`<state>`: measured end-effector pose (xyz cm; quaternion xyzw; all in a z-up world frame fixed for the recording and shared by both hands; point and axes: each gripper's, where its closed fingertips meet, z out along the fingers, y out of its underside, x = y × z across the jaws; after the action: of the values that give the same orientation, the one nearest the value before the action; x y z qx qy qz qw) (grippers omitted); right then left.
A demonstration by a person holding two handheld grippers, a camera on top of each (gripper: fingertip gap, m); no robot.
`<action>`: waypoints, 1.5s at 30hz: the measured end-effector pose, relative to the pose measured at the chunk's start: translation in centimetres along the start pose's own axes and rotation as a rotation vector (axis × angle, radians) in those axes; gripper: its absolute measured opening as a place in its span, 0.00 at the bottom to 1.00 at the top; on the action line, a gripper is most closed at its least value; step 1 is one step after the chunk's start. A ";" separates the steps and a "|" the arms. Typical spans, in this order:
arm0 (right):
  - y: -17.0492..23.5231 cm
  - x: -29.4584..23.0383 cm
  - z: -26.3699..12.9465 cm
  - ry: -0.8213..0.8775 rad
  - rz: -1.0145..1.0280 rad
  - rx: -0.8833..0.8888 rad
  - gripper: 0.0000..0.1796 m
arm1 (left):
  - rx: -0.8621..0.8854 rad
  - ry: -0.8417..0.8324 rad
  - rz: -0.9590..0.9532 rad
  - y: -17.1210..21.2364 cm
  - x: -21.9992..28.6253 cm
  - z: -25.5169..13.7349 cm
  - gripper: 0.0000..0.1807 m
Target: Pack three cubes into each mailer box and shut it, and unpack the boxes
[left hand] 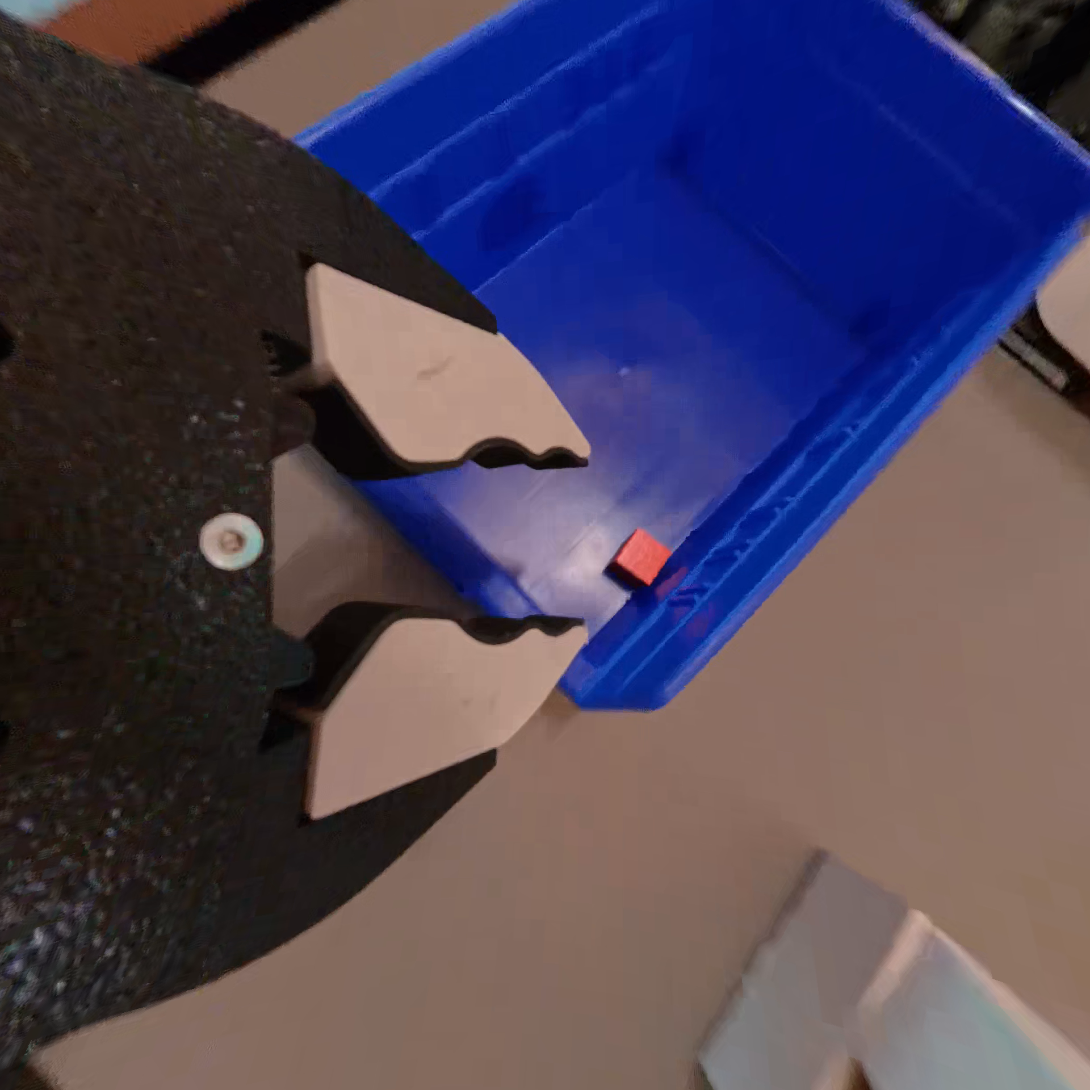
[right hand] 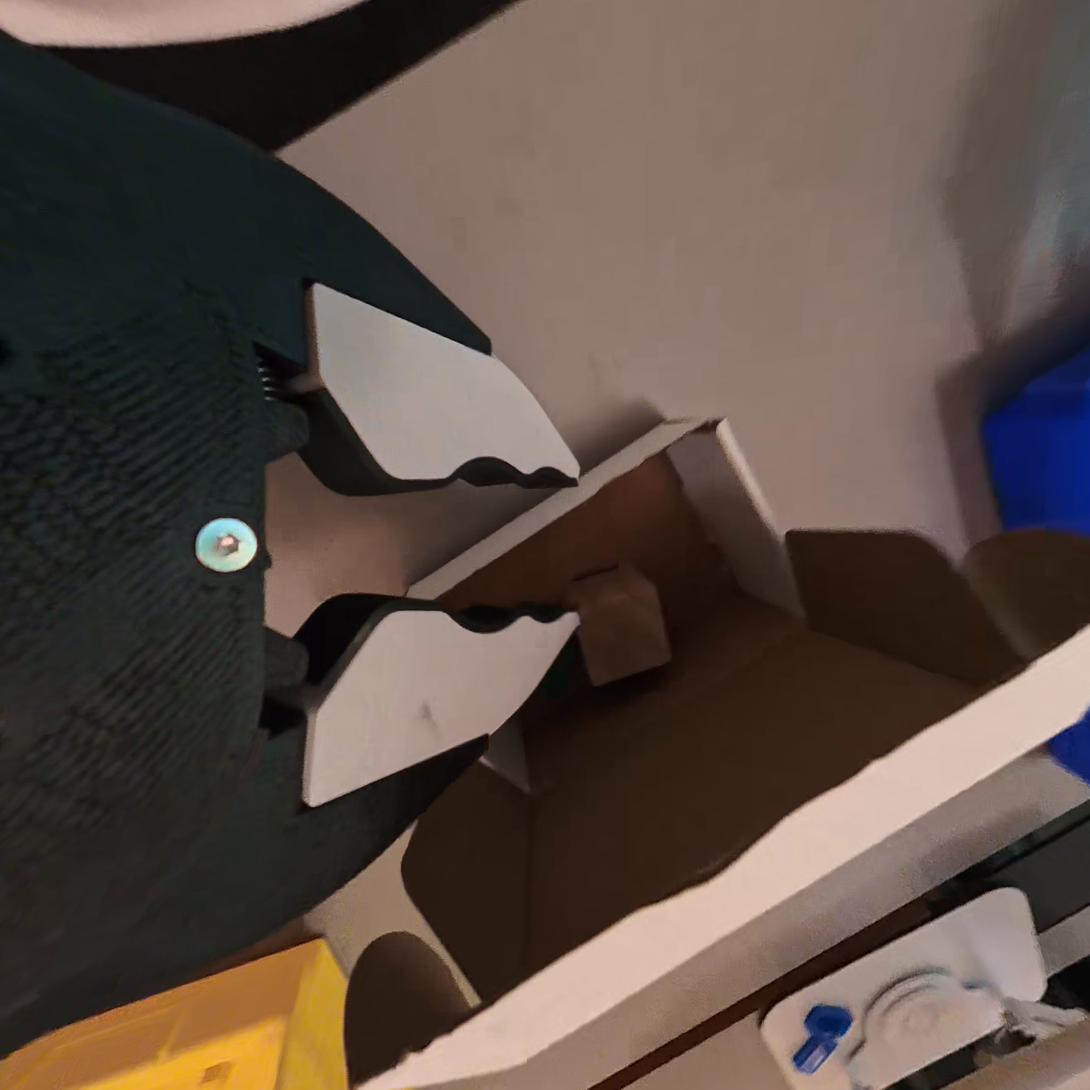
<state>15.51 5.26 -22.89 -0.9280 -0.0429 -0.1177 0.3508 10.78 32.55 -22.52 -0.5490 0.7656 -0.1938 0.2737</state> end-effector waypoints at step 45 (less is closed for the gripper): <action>-11.7 -8.3 -8.4 -1.277 0.864 0.660 0.35 | 1.125 0.599 0.442 -11.4 23.4 -13.1 0.12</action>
<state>3.97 8.57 -11.36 -0.6008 0.0940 0.5937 0.5270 5.11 6.65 -10.36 -0.0757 0.6855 -0.6461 0.3270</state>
